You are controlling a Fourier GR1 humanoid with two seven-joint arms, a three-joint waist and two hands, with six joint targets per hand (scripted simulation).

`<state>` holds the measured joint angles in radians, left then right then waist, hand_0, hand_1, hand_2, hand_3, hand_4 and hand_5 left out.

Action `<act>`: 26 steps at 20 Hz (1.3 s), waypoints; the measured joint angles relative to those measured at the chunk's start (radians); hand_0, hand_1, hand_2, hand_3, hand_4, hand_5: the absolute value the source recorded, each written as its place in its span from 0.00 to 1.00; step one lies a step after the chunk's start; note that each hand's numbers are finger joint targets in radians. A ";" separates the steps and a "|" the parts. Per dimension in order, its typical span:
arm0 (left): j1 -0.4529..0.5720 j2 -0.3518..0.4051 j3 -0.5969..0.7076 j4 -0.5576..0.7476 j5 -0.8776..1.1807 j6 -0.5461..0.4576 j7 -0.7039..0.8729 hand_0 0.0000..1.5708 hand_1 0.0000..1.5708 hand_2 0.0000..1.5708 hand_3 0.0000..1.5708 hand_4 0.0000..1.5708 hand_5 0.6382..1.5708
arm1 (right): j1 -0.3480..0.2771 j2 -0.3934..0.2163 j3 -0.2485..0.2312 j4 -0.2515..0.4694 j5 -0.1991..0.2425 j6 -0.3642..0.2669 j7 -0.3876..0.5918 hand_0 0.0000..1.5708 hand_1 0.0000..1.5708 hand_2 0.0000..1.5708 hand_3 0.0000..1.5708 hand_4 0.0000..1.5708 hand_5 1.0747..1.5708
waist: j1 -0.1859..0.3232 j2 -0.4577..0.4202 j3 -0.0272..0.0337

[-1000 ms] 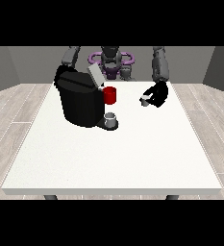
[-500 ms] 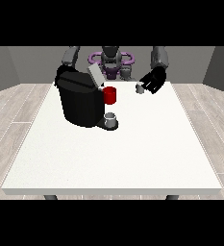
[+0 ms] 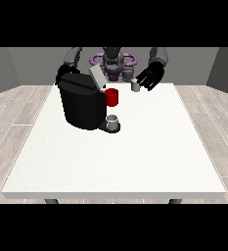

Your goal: Insert the coffee pod into the coffee machine and close the lid

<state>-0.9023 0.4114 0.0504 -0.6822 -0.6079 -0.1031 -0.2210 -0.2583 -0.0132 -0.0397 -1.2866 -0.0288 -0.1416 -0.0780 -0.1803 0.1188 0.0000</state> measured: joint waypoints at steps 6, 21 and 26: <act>-0.105 0.035 0.044 0.002 0.011 -0.019 0.045 0.77 0.77 0.79 0.76 0.31 1.00 | -0.043 -0.013 0.004 -0.020 -0.010 0.013 0.008 0.00 0.00 0.00 0.00 0.32 1.00 | -0.039 0.039 0.0002; -0.239 0.058 0.079 0.042 -0.002 -0.023 0.097 0.83 0.83 0.85 0.79 0.31 1.00 | -0.072 -0.022 0.024 -0.095 0.021 -0.004 0.040 0.00 0.00 0.00 0.00 0.33 1.00 | -0.120 0.109 0.0003; -0.271 0.050 0.075 0.046 -0.013 -0.029 0.115 0.84 0.84 0.85 0.79 0.32 1.00 | -0.077 -0.023 0.009 -0.076 0.022 -0.012 0.010 0.00 0.00 0.00 0.00 0.33 1.00 | -0.119 0.137 0.0002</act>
<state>-1.1735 0.4616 0.1253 -0.6363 -0.6209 -0.1317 -0.1063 -0.3355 -0.0360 -0.0305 -1.3628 -0.0068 -0.1541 -0.0676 -0.2997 0.2559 0.0002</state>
